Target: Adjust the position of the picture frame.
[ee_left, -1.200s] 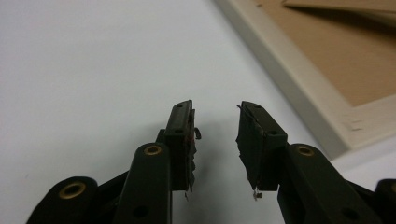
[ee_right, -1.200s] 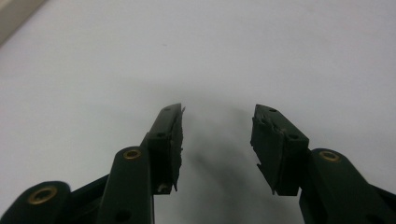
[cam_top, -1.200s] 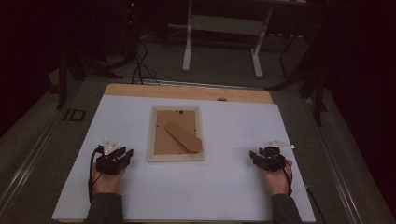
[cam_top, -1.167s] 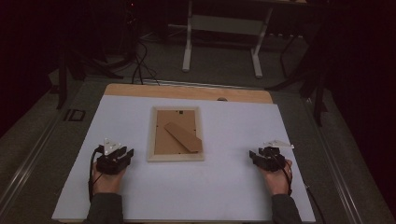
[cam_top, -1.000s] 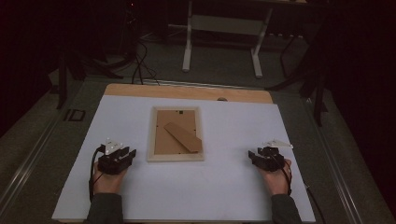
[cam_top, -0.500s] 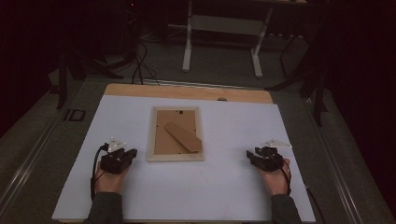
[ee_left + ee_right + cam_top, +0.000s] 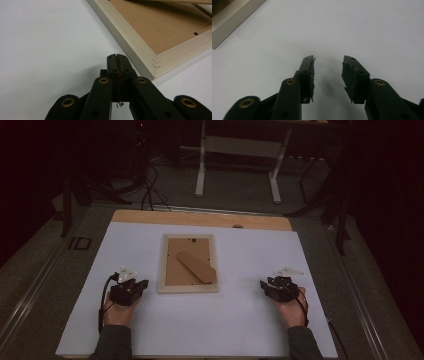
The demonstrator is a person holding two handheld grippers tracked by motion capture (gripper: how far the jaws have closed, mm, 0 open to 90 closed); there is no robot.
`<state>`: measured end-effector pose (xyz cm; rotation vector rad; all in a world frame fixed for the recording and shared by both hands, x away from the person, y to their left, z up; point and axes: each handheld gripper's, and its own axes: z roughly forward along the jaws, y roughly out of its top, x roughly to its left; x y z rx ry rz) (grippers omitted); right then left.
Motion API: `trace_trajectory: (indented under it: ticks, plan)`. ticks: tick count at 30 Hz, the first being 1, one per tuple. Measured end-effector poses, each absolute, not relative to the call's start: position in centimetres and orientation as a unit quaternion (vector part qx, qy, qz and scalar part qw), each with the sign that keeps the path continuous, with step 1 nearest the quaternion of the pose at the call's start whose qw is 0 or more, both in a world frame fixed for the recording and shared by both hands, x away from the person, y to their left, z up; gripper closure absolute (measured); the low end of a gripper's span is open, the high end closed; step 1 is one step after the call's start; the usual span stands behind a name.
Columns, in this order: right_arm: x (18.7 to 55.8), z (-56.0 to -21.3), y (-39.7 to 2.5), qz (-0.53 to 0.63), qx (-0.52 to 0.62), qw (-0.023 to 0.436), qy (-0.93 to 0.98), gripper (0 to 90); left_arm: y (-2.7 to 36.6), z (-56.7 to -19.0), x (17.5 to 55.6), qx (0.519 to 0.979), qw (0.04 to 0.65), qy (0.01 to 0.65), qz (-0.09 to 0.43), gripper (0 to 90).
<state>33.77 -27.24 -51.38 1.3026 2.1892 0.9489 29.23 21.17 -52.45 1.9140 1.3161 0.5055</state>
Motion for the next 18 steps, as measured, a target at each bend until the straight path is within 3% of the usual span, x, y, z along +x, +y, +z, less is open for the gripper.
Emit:
trace_trajectory:
  ticks: [18]
  plan:
    - [34.6,-50.5,-24.9,0.364,0.44,0.197,0.797,67.7,20.0,-52.5,28.9,0.763,0.382,0.487,0.186,90.0]
